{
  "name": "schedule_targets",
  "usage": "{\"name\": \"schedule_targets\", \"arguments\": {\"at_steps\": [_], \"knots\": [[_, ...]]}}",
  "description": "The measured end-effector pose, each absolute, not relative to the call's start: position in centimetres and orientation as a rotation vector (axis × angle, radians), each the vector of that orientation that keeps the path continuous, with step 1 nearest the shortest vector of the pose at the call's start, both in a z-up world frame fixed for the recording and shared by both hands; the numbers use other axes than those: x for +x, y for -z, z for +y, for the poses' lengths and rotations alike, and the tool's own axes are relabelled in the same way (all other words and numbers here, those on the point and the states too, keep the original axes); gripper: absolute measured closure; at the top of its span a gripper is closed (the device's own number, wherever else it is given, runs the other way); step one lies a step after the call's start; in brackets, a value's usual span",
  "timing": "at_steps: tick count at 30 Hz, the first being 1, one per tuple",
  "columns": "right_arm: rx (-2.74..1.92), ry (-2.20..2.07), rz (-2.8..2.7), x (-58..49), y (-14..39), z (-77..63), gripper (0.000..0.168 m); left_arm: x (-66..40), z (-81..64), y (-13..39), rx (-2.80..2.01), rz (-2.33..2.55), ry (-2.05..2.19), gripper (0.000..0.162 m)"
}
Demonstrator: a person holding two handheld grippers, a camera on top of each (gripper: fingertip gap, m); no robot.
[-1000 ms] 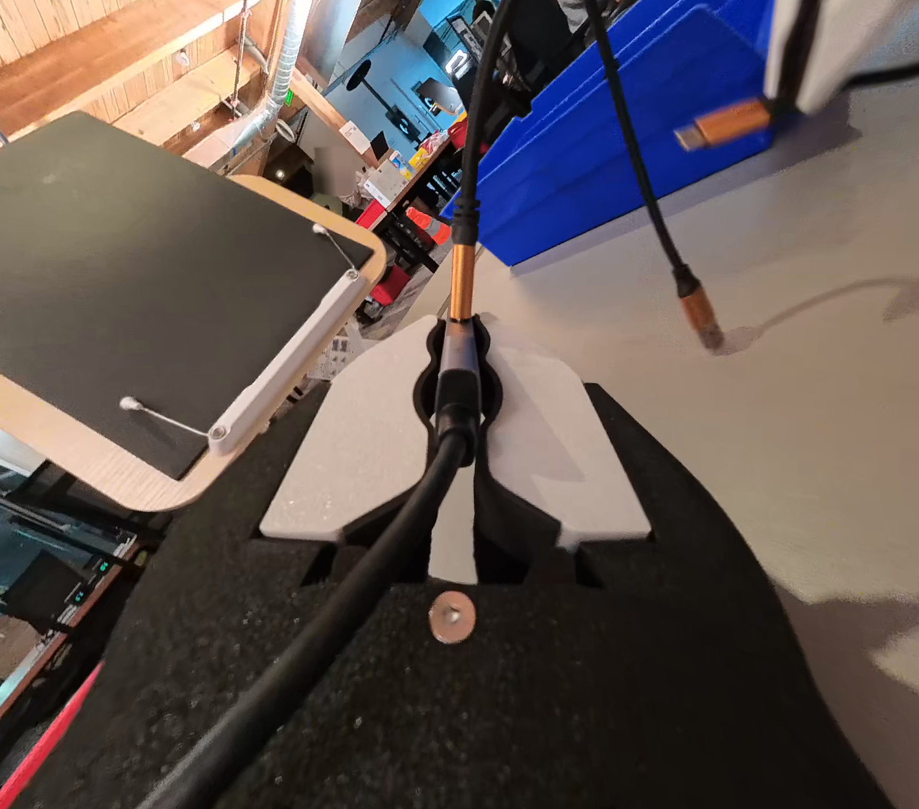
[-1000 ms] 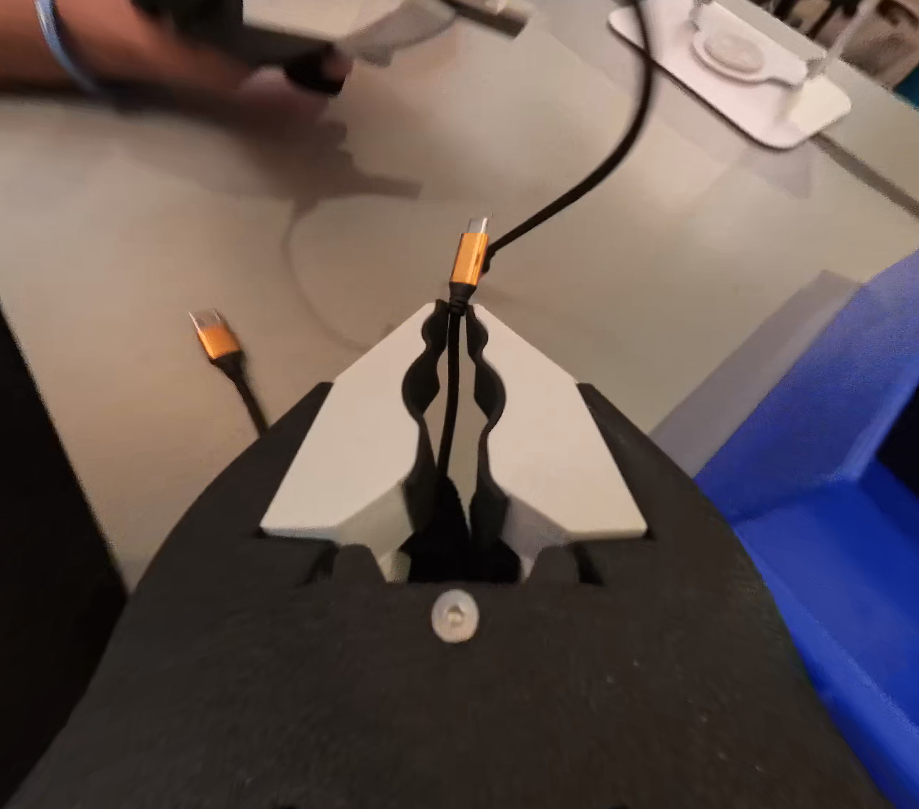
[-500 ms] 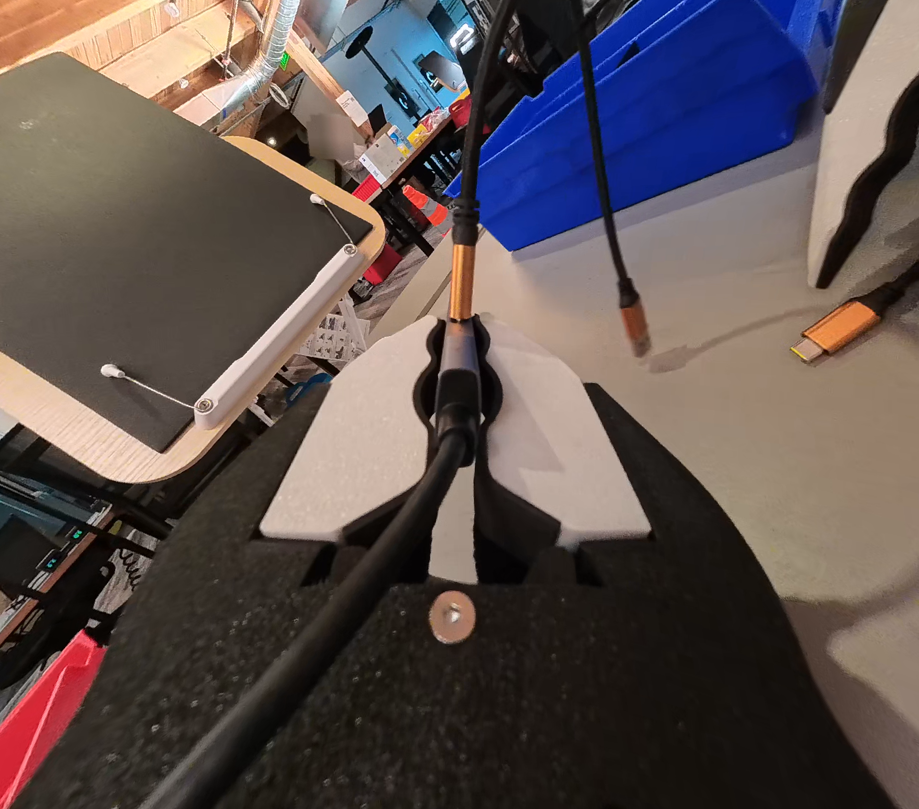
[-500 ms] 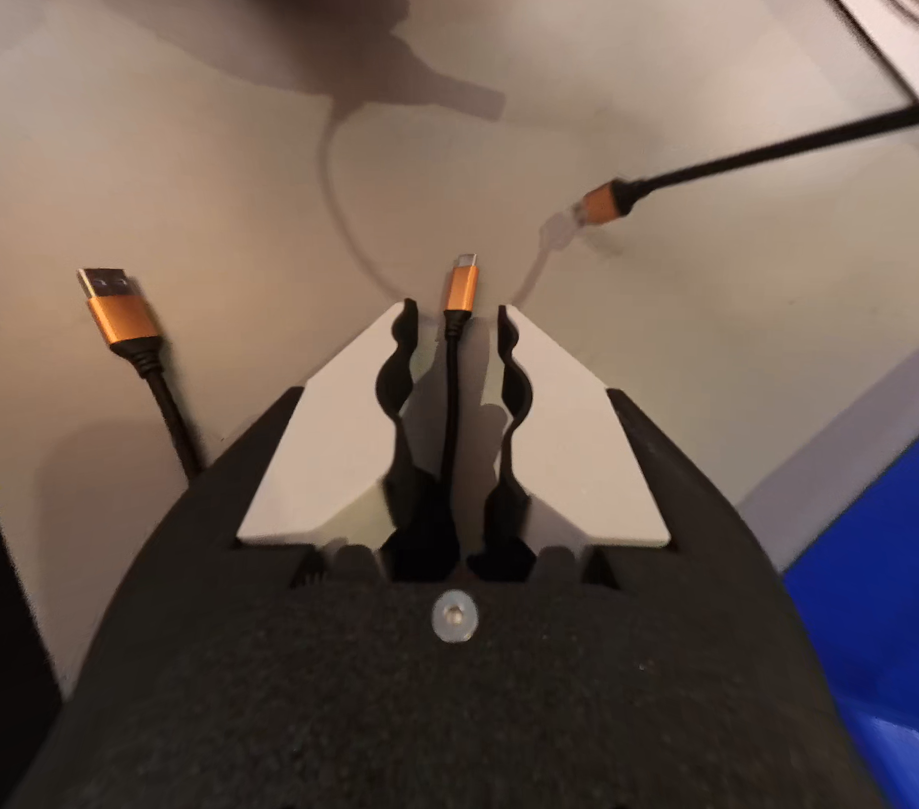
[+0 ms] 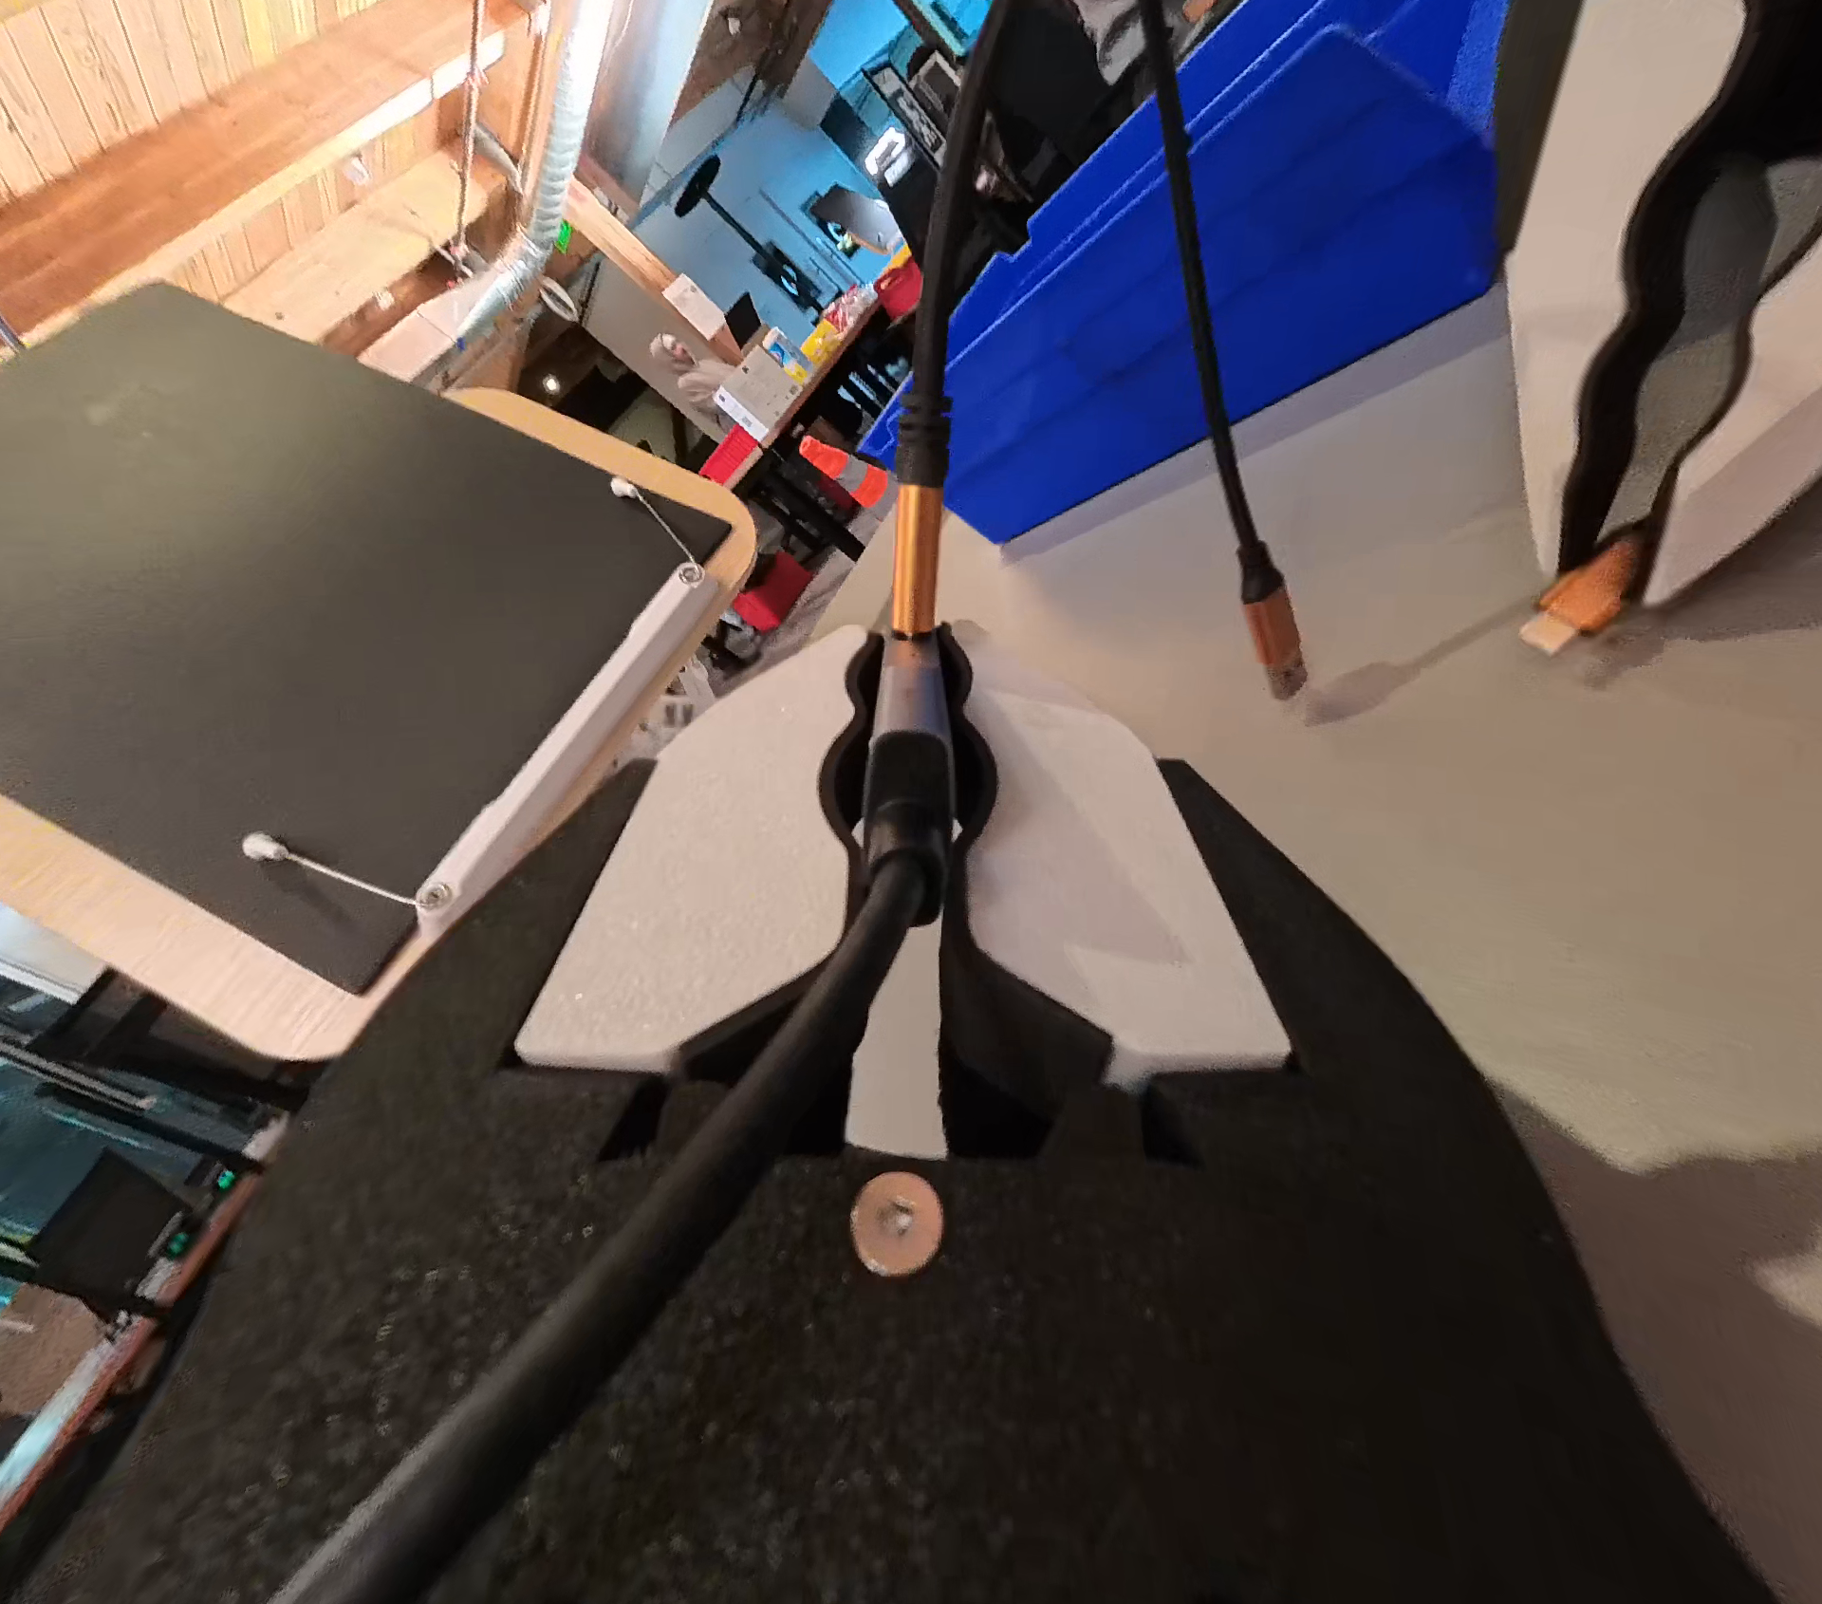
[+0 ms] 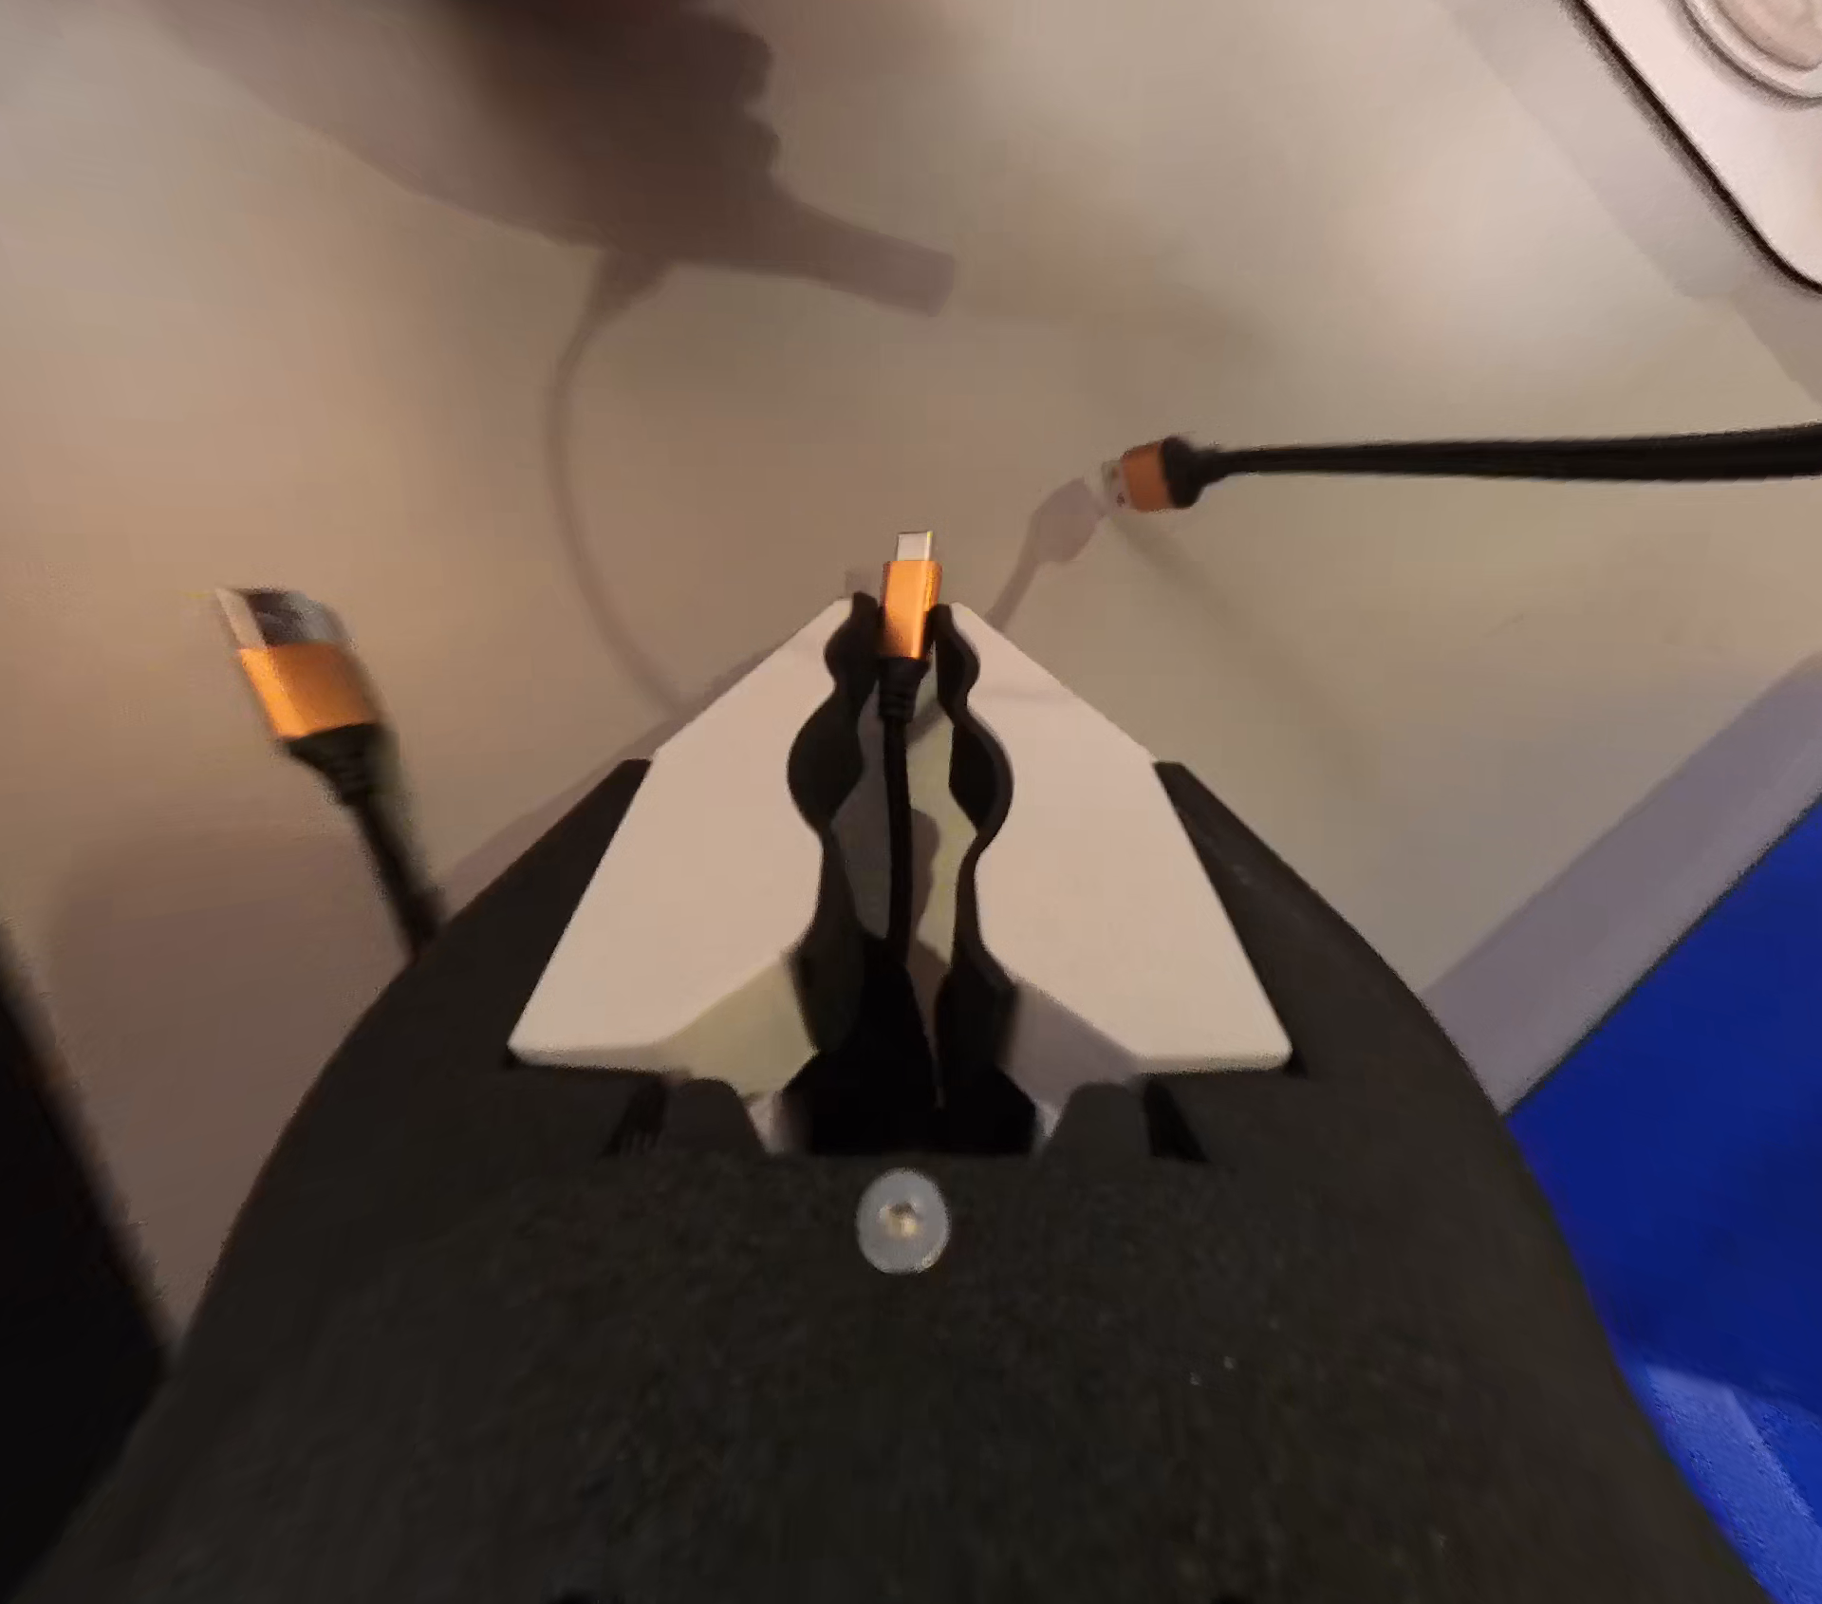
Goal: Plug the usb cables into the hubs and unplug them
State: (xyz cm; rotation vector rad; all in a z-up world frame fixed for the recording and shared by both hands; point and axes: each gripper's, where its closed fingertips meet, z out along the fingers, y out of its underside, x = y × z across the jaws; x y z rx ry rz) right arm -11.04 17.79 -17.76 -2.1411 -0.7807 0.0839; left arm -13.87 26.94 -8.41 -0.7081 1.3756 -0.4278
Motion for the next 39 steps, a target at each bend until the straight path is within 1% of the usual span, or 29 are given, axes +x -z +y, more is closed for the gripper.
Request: {"name": "schedule_targets", "arguments": {"at_steps": [2,5,7,8,12,16,19,23,27,39], "knots": [[-2.086,-0.257,-0.705,-11.5,14.5,16.6,0.159,-14.0,26.4,8.0,-0.631,1.374,0.4,0.152],[-1.938,-0.506,-0.58,-11.4,7.4,14.8,0.159,-14.3,25.9,7.5,-0.494,1.366,0.296,0.152],[-1.894,-0.561,-0.498,-10.4,3.6,14.8,0.159,-14.3,25.8,7.5,-0.457,1.368,0.251,0.152],[-1.929,-0.565,-0.476,-10.0,2.9,15.2,0.159,-14.3,25.6,7.5,-0.44,1.369,0.236,0.152],[-2.115,-0.629,-0.467,-10.7,3.7,18.3,0.159,-14.2,25.1,7.7,-0.365,1.382,0.161,0.152],[-2.366,-0.73,-0.547,-12.4,7.9,20.6,0.159,-14.2,24.8,8.1,-0.3,1.403,0.087,0.152],[-2.425,-0.862,-0.548,-13.9,9.4,21.4,0.159,-14.2,24.5,8.3,-0.275,1.411,0.068,0.152],[-2.404,-0.966,-0.5,-14.7,9.3,21.7,0.159,-14.3,24.5,8.3,-0.27,1.411,0.061,0.152],[-2.4,-0.979,-0.492,-14.8,9.5,21.5,0.159,-14.2,24.4,8.5,-0.267,1.419,0.058,0.152],[-2.48,-0.866,-0.531,-14.6,10.6,21.5,0.159,-14.1,24.3,9.6,-0.218,1.463,-0.02,0.152]]}}
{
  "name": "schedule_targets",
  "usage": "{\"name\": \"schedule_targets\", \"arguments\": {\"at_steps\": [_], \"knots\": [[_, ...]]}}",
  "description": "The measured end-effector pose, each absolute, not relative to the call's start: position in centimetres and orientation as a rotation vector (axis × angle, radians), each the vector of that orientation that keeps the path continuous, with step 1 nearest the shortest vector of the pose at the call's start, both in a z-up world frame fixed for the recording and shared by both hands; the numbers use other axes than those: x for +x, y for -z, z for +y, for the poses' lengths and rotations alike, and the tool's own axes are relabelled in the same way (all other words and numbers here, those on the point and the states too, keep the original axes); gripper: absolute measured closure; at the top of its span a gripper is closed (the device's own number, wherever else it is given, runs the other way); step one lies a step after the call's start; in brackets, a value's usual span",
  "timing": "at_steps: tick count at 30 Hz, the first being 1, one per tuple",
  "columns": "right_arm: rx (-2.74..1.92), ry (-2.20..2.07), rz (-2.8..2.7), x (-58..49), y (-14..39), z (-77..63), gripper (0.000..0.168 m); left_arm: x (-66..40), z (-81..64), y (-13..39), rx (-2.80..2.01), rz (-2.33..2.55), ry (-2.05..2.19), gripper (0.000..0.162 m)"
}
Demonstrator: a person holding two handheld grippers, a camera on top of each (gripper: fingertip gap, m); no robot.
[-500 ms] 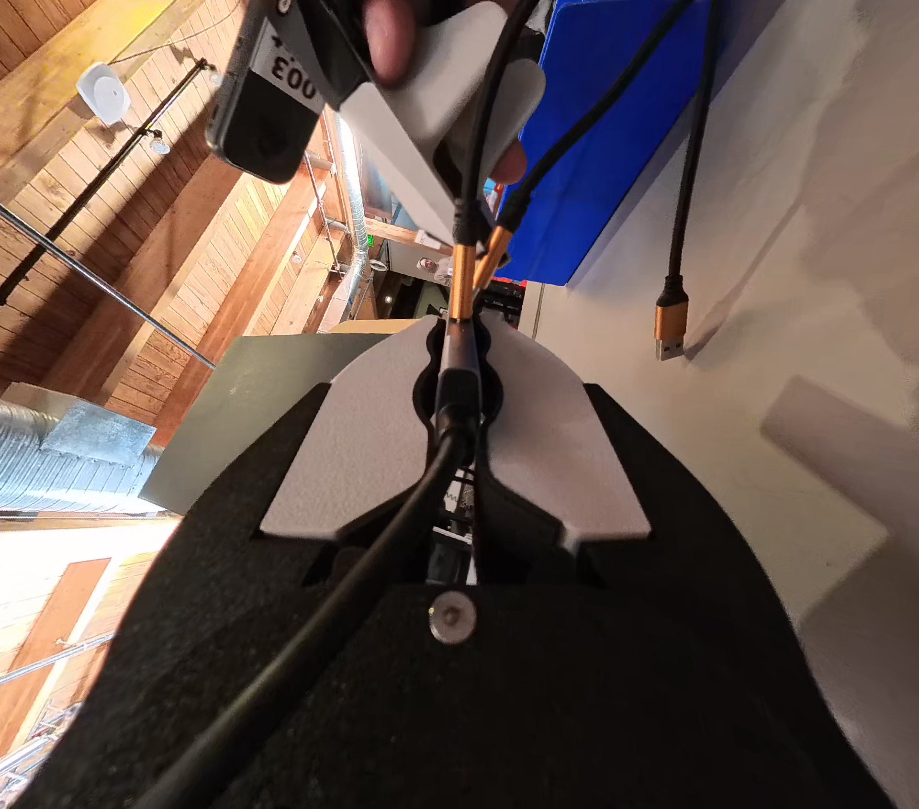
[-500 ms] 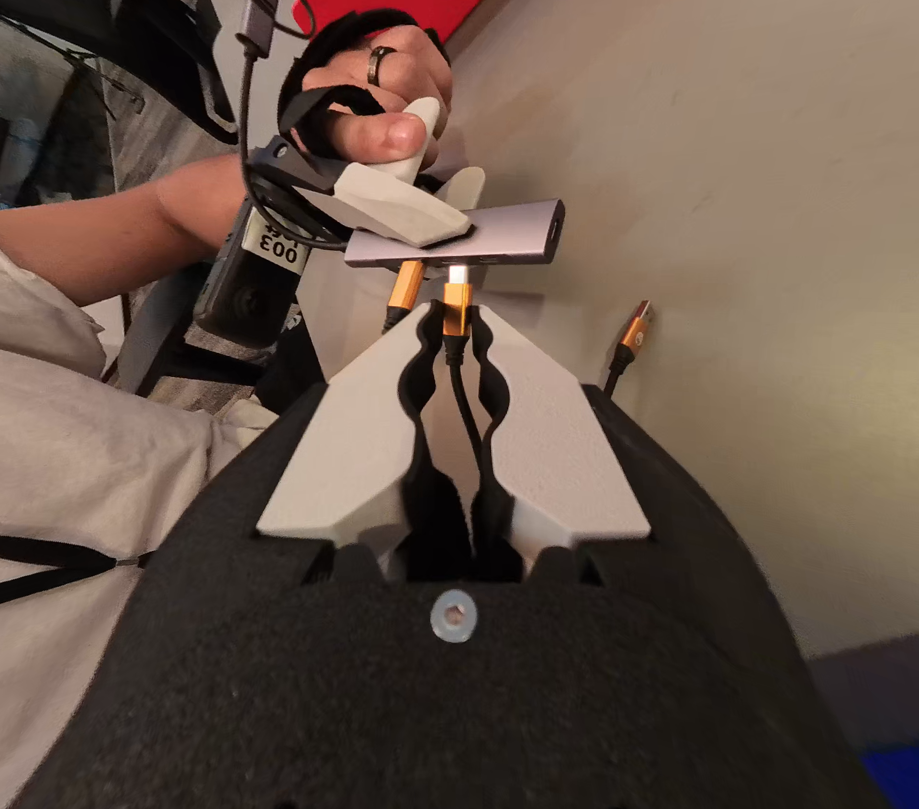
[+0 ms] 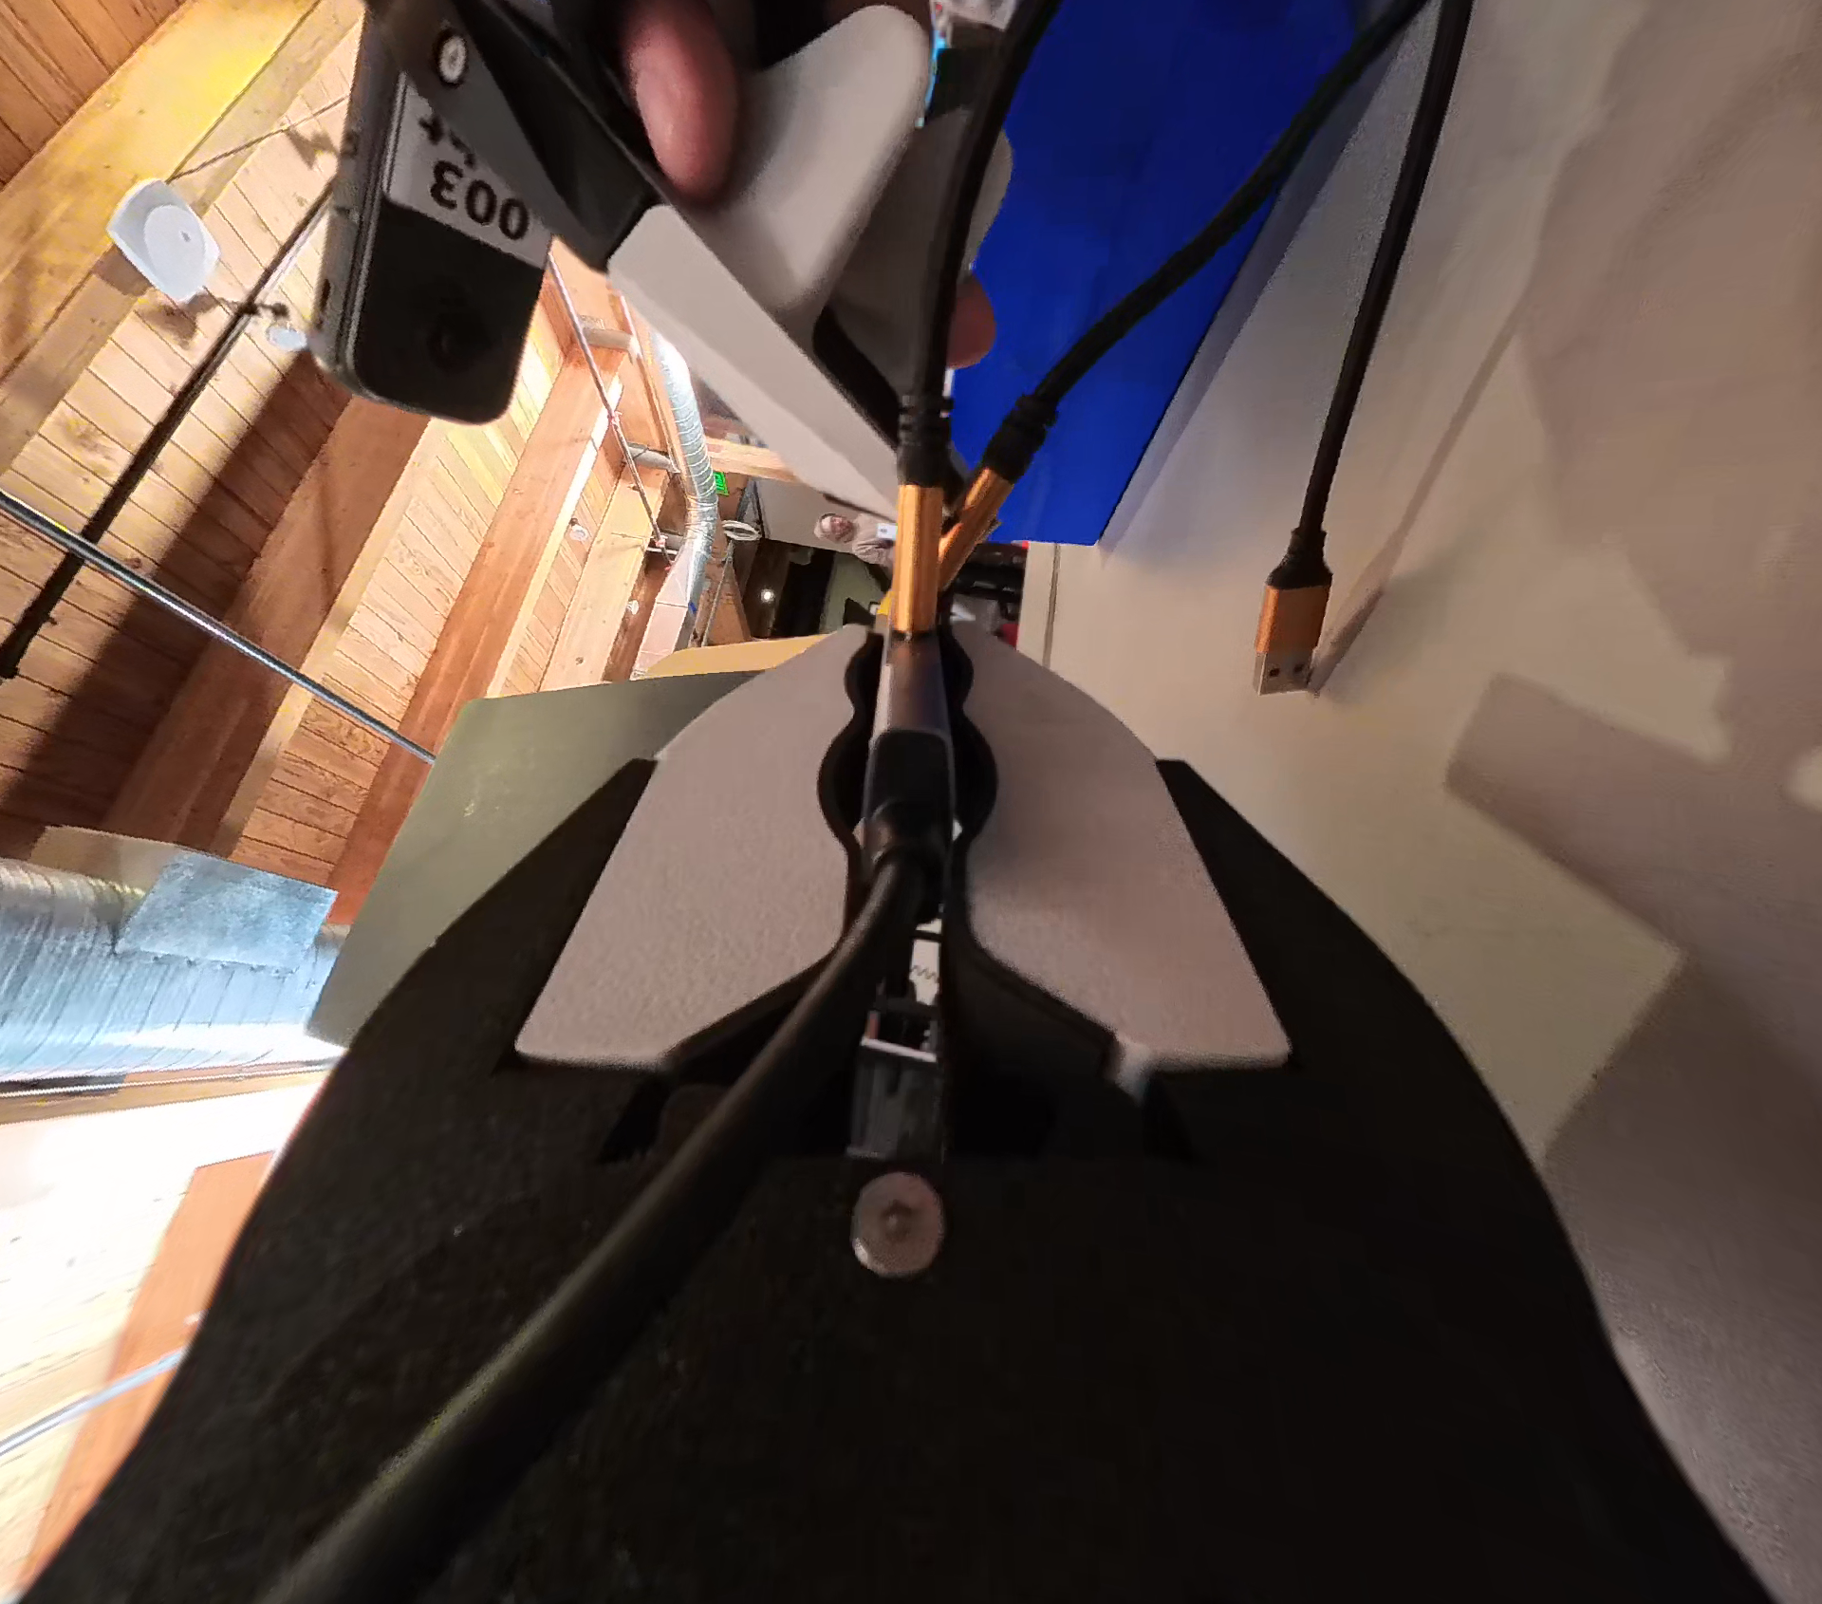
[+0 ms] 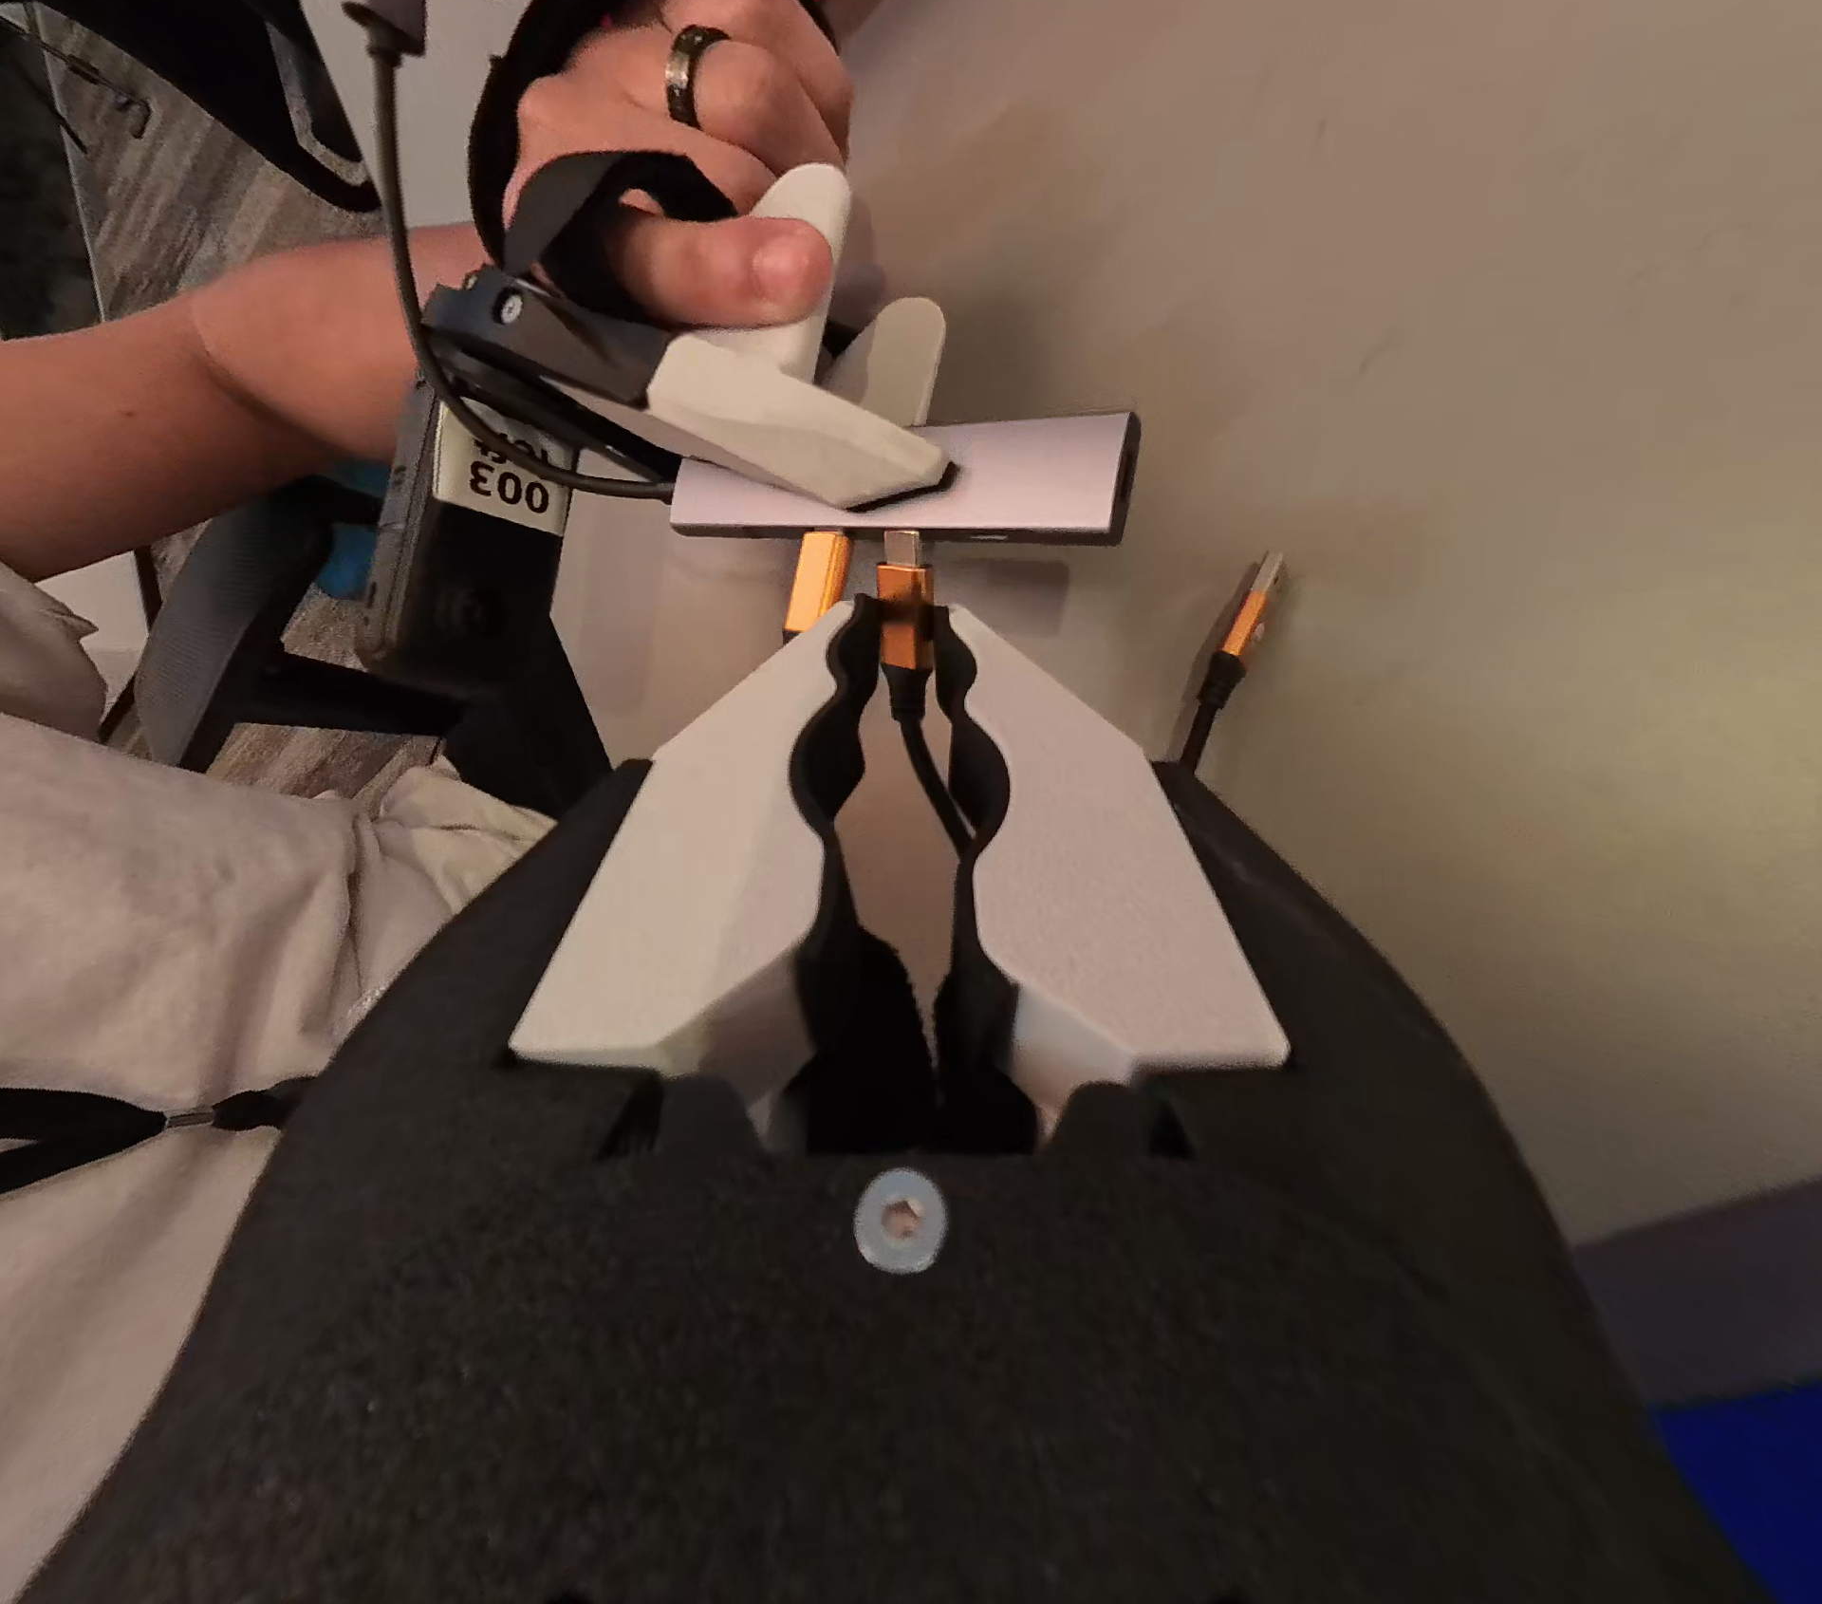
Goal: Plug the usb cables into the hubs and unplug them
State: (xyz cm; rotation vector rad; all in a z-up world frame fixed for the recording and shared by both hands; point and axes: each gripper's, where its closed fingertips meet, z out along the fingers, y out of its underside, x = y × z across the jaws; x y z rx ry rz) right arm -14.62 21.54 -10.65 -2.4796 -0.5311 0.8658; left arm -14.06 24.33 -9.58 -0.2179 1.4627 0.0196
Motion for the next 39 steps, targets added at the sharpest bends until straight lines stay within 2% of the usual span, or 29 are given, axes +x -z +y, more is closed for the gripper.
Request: {"name": "schedule_targets", "arguments": {"at_steps": [12,22,29,32,35,39], "knots": [[-2.617,-0.797,-0.656,-14.2,11.7,20.9,0.159,-13.9,23.7,10.7,-0.126,1.5,-0.15,0.153],[-2.688,-1.11,-0.616,-14.1,12.3,20.2,0.162,-13.7,22.8,11.6,-0.027,1.525,-0.23,0.153],[-2.605,-1.098,-0.671,-14.4,10.9,20.8,0.164,-13.4,22.8,12.0,-0.064,1.538,-0.229,0.152],[-2.468,-0.914,-0.718,-13.8,9.6,21.5,0.16,-13.6,24.0,11.4,-0.205,1.532,-0.151,0.152],[-2.225,-0.545,-0.71,-11.4,7.1,22.8,0.152,-13.9,25.1,10.2,-0.361,1.496,-0.019,0.152],[-1.817,-0.325,-0.486,-8.7,1.2,20.5,0.146,-14.1,26.5,9.5,-0.548,1.454,0.17,0.152]]}}
